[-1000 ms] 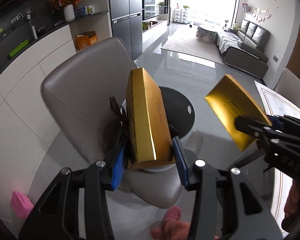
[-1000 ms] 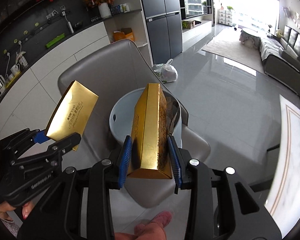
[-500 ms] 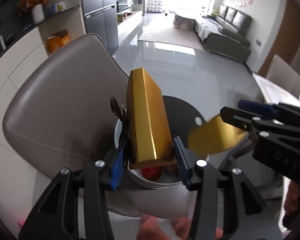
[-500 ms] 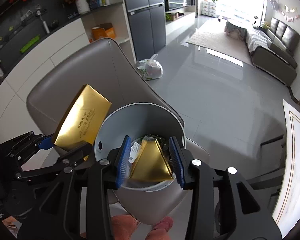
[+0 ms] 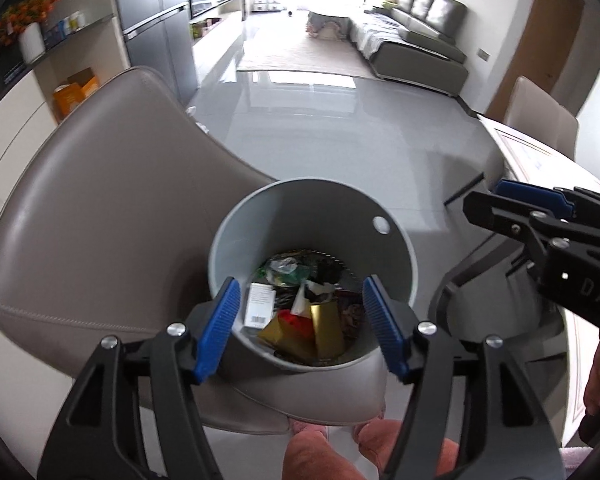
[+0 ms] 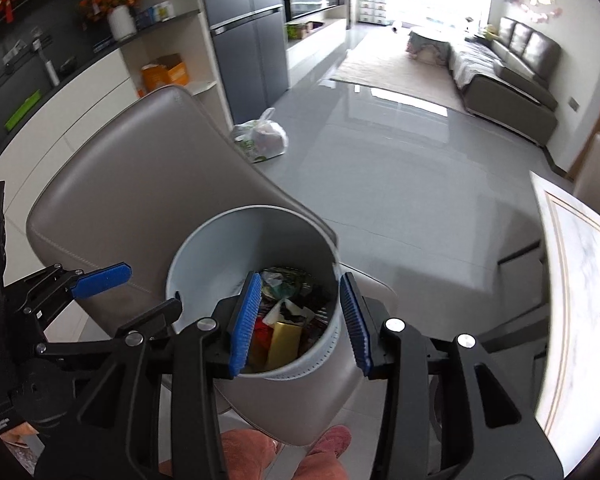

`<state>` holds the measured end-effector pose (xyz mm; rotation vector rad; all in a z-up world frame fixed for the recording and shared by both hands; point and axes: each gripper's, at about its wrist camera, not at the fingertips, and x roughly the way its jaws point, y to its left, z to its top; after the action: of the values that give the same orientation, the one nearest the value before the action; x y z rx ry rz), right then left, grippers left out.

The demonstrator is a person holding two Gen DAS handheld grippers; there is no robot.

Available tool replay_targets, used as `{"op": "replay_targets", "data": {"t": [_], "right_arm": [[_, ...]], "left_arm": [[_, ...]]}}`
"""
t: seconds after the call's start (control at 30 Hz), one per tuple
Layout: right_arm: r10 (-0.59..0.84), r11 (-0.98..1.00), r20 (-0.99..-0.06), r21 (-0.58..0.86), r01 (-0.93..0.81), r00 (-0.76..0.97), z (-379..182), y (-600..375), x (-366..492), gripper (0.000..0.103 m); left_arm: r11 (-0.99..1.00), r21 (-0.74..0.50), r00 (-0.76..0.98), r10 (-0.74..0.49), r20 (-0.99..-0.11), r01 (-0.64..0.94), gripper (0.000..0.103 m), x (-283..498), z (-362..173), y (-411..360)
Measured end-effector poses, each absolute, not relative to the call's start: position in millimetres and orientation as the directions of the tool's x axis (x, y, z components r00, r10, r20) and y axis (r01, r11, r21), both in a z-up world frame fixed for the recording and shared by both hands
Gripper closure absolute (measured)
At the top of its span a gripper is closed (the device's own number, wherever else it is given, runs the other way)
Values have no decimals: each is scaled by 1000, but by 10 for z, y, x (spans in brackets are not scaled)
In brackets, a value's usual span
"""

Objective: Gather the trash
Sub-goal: 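Move both tools back over the table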

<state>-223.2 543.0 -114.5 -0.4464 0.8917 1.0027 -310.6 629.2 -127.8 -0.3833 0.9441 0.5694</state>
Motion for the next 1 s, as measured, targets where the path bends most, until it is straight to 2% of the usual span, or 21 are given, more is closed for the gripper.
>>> {"op": "replay_targets", "data": {"t": [0.27,0.57,1.0], "right_arm": [[496,638,-796,63,-768,346,-1028,4701,-1828,63],[447,767,-772,72,-637,452,-900,3535,-1072,63],[266,947,-762,90,-310,591,-949,1769,-250,63]], "left_arm": [[886,-55,525,222,-821,-460,38,-2515,-1154,5874],[955,-46,585,141,-799,-293,38,-1526,-1028,4870],[999,-22,622,-34,-782,28,38,-273,-1038,3450]]}}
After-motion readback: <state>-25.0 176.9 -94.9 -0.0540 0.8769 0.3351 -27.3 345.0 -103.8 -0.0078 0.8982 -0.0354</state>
